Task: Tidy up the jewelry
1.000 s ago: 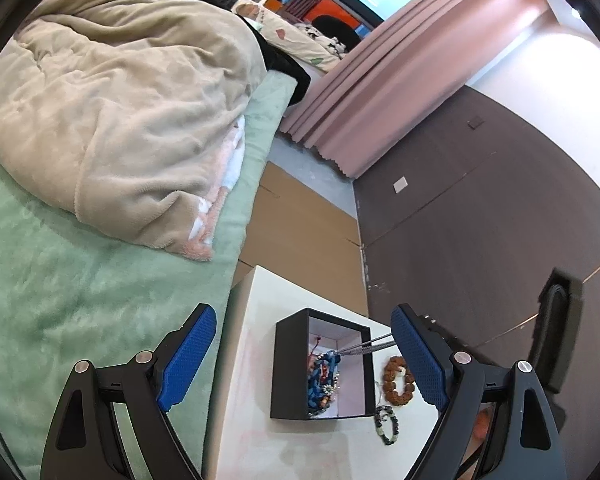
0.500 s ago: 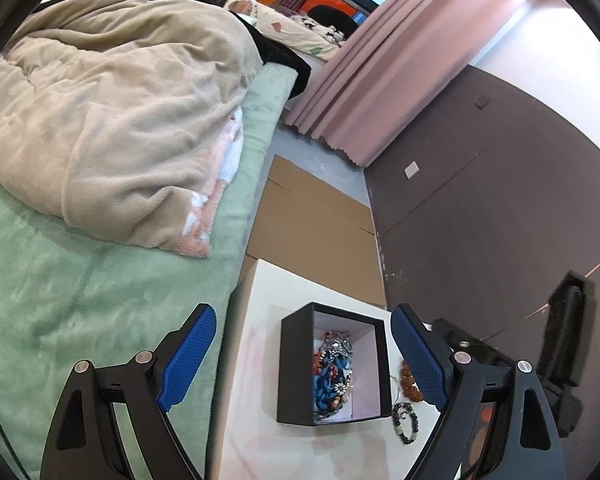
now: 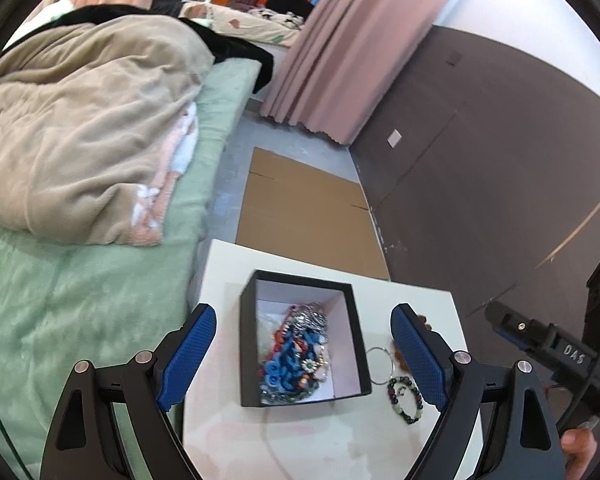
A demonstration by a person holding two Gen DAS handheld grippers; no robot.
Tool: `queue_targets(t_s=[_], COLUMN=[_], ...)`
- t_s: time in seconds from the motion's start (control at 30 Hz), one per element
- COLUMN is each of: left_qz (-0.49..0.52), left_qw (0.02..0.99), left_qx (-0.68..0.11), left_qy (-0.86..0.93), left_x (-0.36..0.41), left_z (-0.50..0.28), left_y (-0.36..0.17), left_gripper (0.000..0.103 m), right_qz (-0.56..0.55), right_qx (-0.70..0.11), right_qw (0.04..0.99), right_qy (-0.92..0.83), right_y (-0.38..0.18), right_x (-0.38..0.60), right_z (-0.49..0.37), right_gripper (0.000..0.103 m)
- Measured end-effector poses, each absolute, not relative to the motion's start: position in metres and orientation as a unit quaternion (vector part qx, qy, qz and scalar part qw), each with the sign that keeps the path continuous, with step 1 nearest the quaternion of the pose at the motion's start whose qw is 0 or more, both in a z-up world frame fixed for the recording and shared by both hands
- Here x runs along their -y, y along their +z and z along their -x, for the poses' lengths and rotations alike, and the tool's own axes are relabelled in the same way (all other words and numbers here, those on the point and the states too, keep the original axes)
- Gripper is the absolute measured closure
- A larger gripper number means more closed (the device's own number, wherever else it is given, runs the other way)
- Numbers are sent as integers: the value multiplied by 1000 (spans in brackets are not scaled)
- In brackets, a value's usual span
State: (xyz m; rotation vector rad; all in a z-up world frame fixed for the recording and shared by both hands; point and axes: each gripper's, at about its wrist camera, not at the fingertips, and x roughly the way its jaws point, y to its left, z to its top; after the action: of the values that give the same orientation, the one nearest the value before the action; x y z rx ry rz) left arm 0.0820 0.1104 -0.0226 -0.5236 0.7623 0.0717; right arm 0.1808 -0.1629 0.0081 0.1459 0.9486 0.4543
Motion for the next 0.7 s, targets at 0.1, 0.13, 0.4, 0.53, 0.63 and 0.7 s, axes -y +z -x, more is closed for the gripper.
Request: queue_targets(t_s=[0.1,0.13,0.4,0.53,0.63,0.7], left_qz=[230,223,171,141,127,117], left_qw=[898,899,903,904,903,903], left_qx=[-374,-376,-393,-402,-410,-413], left_qy=[28,25,-6,-17,-26,-32], left_x=[-95,-89,-44,-21,-8,0], left_z=[-85,-87,-94,-96,-98,-99], left_y=[-23,-24,-31,-36,-41,-44], left_gripper=[14,14,12,12,12,12], right_qz=[-84,-88,-127,-151,-155,-145], right_qx=[-458,-464,-482,-476,-459,-457], right_qw=[862,859,850,851,861,864], right_qy=[201,198,168,165,156,155], right_y=[1,-3,-20,-23,-22,-21], right_x=[183,189,232,251,263,268], right_z=[-177,-176,-167,-163,-159,-159], right_gripper=[21,17,0,0,0,0])
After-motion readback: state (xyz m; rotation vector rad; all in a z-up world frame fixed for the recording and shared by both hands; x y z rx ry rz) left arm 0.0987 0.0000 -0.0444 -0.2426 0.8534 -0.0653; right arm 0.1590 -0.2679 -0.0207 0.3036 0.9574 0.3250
